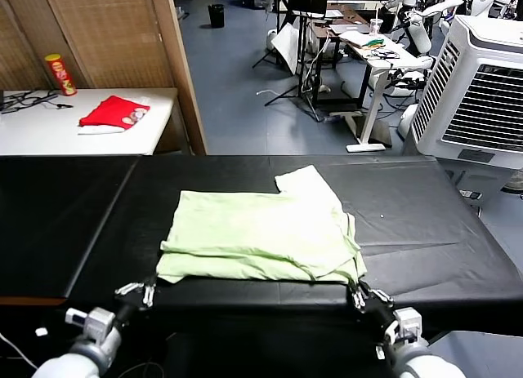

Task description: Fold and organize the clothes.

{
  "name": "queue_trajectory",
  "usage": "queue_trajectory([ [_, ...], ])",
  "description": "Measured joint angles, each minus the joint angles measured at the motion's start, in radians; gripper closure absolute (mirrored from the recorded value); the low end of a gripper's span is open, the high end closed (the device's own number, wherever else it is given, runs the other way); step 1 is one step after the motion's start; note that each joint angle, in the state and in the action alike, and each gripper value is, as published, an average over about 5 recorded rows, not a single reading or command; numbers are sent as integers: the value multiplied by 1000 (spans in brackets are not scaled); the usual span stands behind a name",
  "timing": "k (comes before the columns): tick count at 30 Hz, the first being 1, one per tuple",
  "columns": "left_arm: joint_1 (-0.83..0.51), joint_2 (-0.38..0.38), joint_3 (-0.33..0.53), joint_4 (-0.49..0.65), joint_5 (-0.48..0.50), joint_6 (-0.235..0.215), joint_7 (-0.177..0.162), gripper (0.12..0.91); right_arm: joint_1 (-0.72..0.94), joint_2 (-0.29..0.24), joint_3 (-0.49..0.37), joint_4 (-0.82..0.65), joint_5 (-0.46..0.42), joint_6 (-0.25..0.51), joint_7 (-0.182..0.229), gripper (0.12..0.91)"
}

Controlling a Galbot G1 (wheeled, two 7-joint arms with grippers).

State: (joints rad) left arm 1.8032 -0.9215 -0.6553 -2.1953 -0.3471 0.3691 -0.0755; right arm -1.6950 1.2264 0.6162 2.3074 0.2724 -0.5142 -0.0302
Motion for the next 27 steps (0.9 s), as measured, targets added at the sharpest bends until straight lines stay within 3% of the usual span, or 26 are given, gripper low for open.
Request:
queue_trajectory([
  [5, 25, -13, -34, -52, -37, -3, -7, 318, 116, -31, 8, -18, 41, 26, 3, 228],
  [8, -27, -25, -35, -54, -96, 18, -30, 246, 247, -58, -22, -94, 54, 30, 27, 227],
  [16, -362, 11, 25, 61, -315, 87, -102, 232, 668, -66, -191, -442, 69, 22, 96, 227],
  [21, -595, 55, 121, 210, -408, 99, -109, 232, 889, -44, -301, -677, 91, -1, 111, 227],
  [27, -848, 71, 273, 425, -462, 107, -95, 232, 1091, -7, -398, -929, 123, -14, 97, 227],
])
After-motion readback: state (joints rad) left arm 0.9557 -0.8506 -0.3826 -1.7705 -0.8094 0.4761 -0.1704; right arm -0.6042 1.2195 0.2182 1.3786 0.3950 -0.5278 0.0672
